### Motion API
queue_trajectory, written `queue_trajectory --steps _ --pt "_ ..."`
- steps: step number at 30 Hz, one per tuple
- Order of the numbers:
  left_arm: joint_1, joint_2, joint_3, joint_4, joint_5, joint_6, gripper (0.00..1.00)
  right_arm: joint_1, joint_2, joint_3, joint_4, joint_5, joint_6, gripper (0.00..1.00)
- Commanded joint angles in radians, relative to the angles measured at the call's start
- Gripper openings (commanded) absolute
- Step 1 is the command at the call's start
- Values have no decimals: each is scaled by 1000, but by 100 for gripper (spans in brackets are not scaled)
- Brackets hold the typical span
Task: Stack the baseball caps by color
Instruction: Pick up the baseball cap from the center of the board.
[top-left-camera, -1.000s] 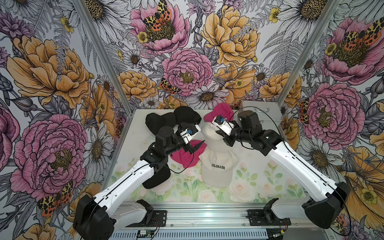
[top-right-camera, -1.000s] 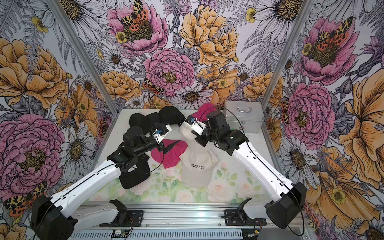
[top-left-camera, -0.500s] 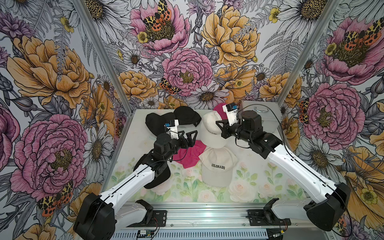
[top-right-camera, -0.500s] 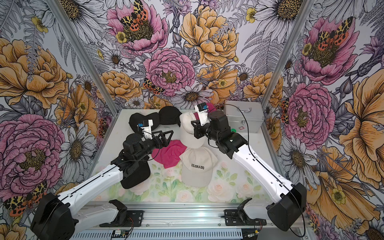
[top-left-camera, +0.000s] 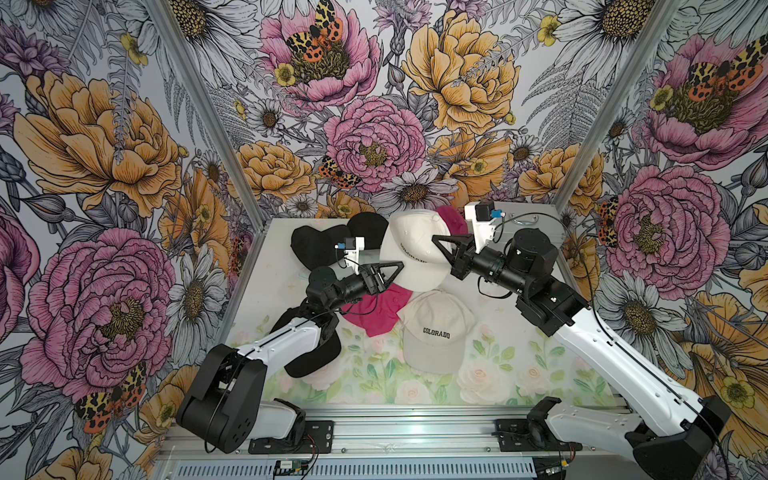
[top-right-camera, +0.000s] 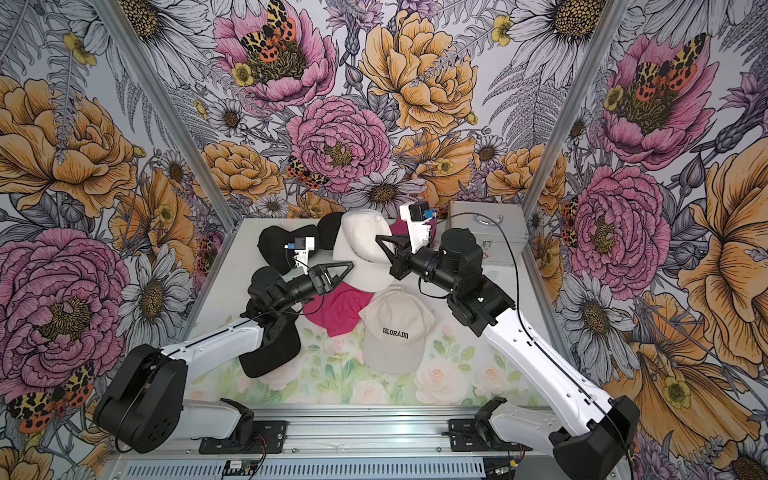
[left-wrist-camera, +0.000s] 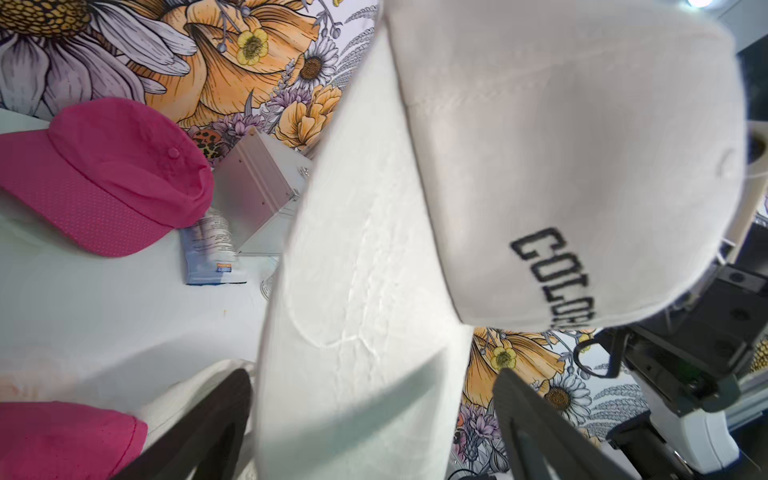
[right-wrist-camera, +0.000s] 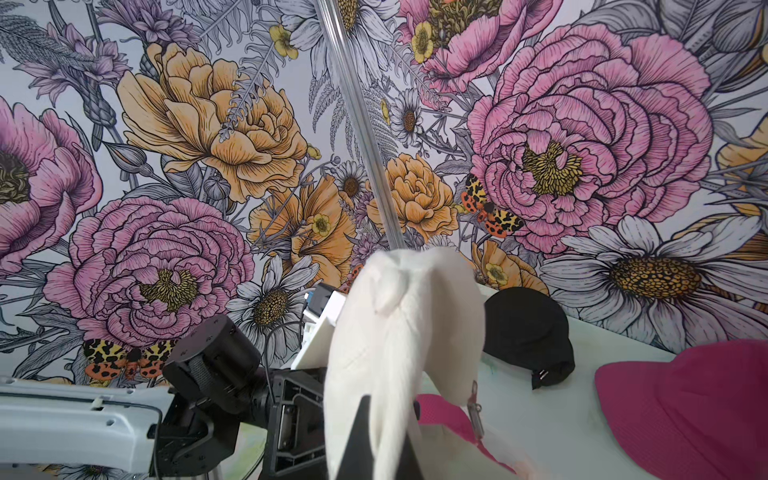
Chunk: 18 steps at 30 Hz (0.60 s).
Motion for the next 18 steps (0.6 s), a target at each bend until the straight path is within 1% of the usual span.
queue_trajectory --steps 1,2,4,6,9,10,11,12,13,15,18 --pt "-7 20 15 218 131 -48 64 -3 -21 -17 87 -20 20 0" --pt "-5 31 7 278 133 -78 53 -2 -23 -18 91 -19 21 0" --pt "2 50 -8 360 130 -118 44 -5 -28 -24 96 -2 21 0" --pt "9 65 -14 377 130 -125 33 -11 -34 -32 98 17 20 0" --pt "12 89 0 379 173 -95 13 -24 -39 -47 98 13 10 0" --pt "14 92 4 378 194 -64 4 -32 -41 -55 98 8 9 16" --pt "22 91 5 367 214 -25 0 -43 -42 -63 91 8 12 40" --pt "36 88 3 345 226 12 0 -56 -44 -68 82 10 21 82" --pt "56 82 2 321 236 57 0 -75 -50 -80 75 7 23 99" --pt "89 73 10 261 270 134 0 -118 -63 -101 60 -25 4 99" --pt "123 68 61 154 349 218 0 -188 -83 -132 49 -174 -54 99"
